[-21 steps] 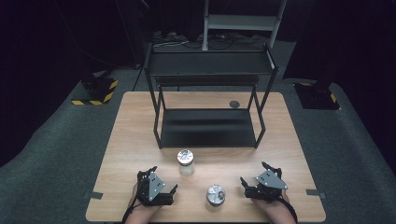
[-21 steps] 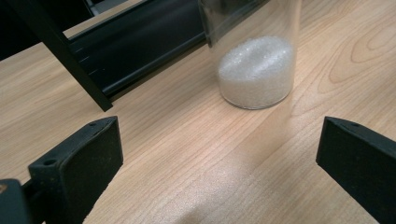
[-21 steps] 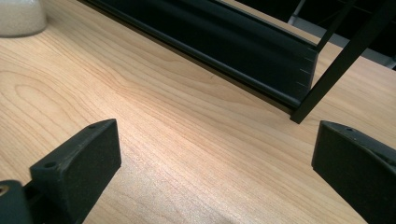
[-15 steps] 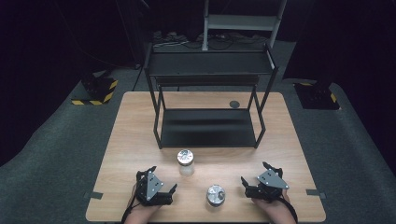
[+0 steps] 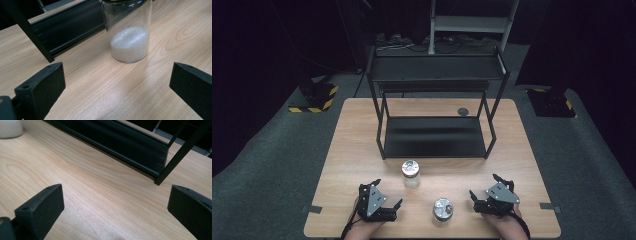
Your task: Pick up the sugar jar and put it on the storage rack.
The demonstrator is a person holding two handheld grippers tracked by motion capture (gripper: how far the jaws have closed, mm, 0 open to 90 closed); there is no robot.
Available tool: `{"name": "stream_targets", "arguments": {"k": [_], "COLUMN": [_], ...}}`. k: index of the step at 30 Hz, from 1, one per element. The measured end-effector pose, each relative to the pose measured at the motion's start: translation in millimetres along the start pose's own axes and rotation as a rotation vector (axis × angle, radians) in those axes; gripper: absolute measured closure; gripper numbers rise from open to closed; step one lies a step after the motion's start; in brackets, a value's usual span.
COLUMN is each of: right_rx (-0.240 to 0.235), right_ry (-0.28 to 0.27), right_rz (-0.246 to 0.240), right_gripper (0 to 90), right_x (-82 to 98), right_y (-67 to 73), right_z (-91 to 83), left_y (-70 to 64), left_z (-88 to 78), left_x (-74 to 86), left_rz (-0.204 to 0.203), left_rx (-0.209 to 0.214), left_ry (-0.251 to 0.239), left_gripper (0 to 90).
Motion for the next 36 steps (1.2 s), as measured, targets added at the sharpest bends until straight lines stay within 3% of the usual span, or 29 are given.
{"name": "stream_targets", "arguments": {"k": [12, 23, 30, 36], "right_rx": [-0.015, -0.015, -0.014, -0.014], "right_ry": [-0.003, -0.002, 0.000, 0.002], "right_rz": [0.006, 0.001, -0.003, 0.000], "right_gripper": [0.0, 0.0, 0.0, 0.0], "right_x": [0.3, 0.1, 0.0, -0.2], "right_y": [-2.0, -1.5, -1.0, -1.3], "right_z": [-0.1, 0.0, 0.1, 0.3], "left_y": [-3.4, -3.6, -4.0, -6.8], "left_z": [-6.7, -10.3, -6.6, 0.4], "left_x": [-13.4, -28.1, -35.9, -42.8], "left_rz": [-0.032, -0.102, -0.115, -0.090], "left_rx": [0.009, 0.018, 0.021, 0.041], "left_ry": [-0.047, -0.122, -0.155, -0.164], "left_gripper": [0.4, 0.4, 0.4, 0.3]}}
Point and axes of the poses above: each handheld gripper's, and its own axes: z roughly forward along the jaws, x roughly out of its underside, y roughly to its left, the point moved 10 cm from there along z, roughly forward along the jaws, and after that the axes turned 2 degrees about z, right-handed, at the moved point
